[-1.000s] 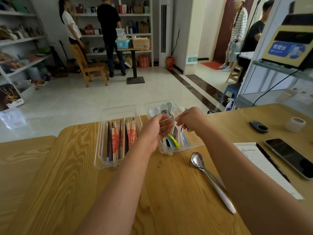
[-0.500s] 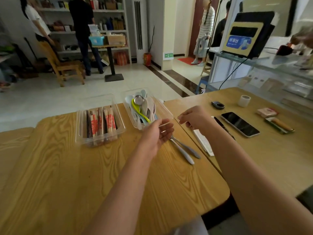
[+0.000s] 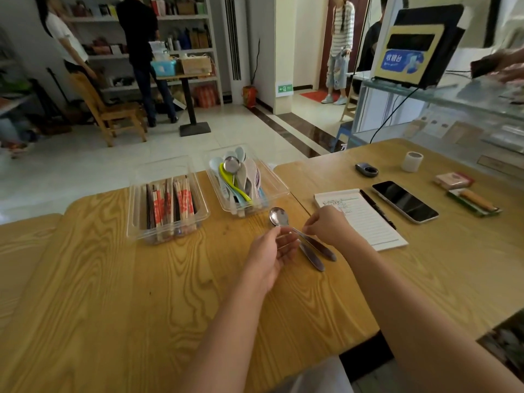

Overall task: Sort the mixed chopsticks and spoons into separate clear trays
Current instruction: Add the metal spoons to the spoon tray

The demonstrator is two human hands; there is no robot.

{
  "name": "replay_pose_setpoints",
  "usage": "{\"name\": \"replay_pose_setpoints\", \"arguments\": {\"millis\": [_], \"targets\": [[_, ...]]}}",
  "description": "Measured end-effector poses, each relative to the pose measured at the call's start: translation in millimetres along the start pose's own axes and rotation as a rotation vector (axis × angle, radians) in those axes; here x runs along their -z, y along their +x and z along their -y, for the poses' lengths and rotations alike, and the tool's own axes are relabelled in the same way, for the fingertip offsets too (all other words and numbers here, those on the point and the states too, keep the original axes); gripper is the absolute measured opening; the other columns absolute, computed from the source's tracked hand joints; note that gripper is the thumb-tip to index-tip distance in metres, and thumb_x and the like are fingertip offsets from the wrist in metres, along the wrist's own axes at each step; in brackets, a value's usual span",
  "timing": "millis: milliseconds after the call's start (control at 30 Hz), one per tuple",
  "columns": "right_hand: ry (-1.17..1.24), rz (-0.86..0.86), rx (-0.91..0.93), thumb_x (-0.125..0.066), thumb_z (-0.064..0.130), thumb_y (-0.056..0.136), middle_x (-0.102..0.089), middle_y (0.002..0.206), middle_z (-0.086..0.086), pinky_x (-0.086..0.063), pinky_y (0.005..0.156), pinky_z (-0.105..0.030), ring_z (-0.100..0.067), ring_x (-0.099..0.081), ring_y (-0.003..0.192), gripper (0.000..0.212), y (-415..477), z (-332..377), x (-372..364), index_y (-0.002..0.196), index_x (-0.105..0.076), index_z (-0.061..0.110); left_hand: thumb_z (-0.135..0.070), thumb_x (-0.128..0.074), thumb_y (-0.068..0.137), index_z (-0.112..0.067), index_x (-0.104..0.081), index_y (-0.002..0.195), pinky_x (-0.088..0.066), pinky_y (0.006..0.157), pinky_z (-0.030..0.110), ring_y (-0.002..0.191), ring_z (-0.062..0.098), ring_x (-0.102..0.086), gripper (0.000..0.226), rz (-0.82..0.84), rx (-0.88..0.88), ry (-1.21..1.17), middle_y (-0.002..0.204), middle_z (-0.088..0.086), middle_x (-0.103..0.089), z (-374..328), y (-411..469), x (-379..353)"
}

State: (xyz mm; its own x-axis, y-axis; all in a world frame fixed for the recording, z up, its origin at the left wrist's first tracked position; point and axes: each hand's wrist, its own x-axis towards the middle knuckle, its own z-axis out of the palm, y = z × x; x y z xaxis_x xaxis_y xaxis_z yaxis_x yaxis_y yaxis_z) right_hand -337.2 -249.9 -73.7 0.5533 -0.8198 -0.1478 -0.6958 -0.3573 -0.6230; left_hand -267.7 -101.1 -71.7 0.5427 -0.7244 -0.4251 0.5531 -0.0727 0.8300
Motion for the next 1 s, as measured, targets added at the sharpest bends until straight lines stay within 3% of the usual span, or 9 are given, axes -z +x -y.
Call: {"name": "replay_pose_setpoints", "arguments": {"millis": [167, 300, 467, 667, 833, 1000], "targets": [[-0.081, 0.041, -0.01, -0.074, 0.025, 0.084, -0.069, 0.078, -0.003, -0.048, 0.057, -0.024, -0.016, -0.064, 0.074, 0.012, 3.8, -4.2, -9.4, 0.084, -0.074, 0.012, -0.021, -0.043, 0.104, -0.006, -0.066, 0.106, -0.055, 0.072, 0.031, 0.083, 0.02, -0.069, 0.028, -0.009, -0.008, 0.014, 0.092, 0.01, -0.074, -2.1, 2.7, 2.4], [-0.123, 0.043, -0.018, -0.07, 0.021, 0.086, -0.062, 0.069, -0.003, -0.042, 0.053, -0.026, -0.015, -0.054, 0.062, 0.015, 5.7, -3.8, -12.0, 0.083, -0.072, 0.007, -0.021, -0.042, 0.104, -0.006, -0.065, 0.106, -0.055, 0.077, 0.032, 0.086, 0.021, -0.068, 0.028, -0.001, -0.004, 0.004, 0.096, 0.012, -0.072, -2.8, 3.6, 3.3], [-0.163, 0.08, -0.059, -0.067, 0.023, 0.088, -0.068, 0.092, -0.008, -0.049, 0.067, -0.028, -0.017, -0.06, 0.078, 0.019, 9.0, -1.5, -6.3, 0.098, -0.072, 0.008, -0.019, -0.042, 0.104, -0.006, -0.065, 0.103, -0.054, 0.073, 0.031, 0.08, 0.02, -0.068, 0.026, 0.012, -0.016, -0.024, 0.093, 0.013, -0.071, -7.4, 3.5, 4.2], [-0.091, 0.042, -0.035, -0.077, 0.03, 0.081, -0.075, 0.089, -0.013, -0.058, 0.078, -0.037, -0.022, -0.071, 0.08, 0.027, 8.5, 2.3, 1.9, 0.092, -0.077, 0.005, -0.02, -0.042, 0.104, -0.006, -0.064, 0.105, -0.054, 0.073, 0.031, 0.08, 0.02, -0.068, 0.026, 0.029, -0.057, -0.051, 0.095, 0.014, -0.07, -20.0, 3.7, 12.7], [0.058, 0.065, -0.003, -0.077, 0.019, 0.083, -0.066, 0.066, -0.01, -0.05, 0.056, -0.029, -0.016, -0.058, 0.055, 0.013, 5.0, 25.6, 20.6, 0.079, -0.074, 0.007, -0.021, -0.039, 0.106, -0.003, -0.063, 0.11, -0.054, 0.07, 0.028, 0.078, 0.019, -0.067, 0.029, 0.027, -0.094, -0.08, 0.093, 0.012, -0.07, -39.4, 7.2, 25.0], [0.266, 0.086, 0.041, -0.075, 0.017, 0.086, -0.063, 0.065, -0.011, -0.048, 0.05, -0.024, -0.014, -0.054, 0.052, 0.018, 26.7, 76.2, 28.3, 0.081, -0.073, 0.0, -0.02, -0.04, 0.105, -0.004, -0.062, 0.111, -0.054, 0.069, 0.028, 0.077, 0.019, -0.067, 0.028, 0.001, -0.165, -0.073, 0.09, 0.01, -0.071, -79.3, 17.4, 42.7]]}}
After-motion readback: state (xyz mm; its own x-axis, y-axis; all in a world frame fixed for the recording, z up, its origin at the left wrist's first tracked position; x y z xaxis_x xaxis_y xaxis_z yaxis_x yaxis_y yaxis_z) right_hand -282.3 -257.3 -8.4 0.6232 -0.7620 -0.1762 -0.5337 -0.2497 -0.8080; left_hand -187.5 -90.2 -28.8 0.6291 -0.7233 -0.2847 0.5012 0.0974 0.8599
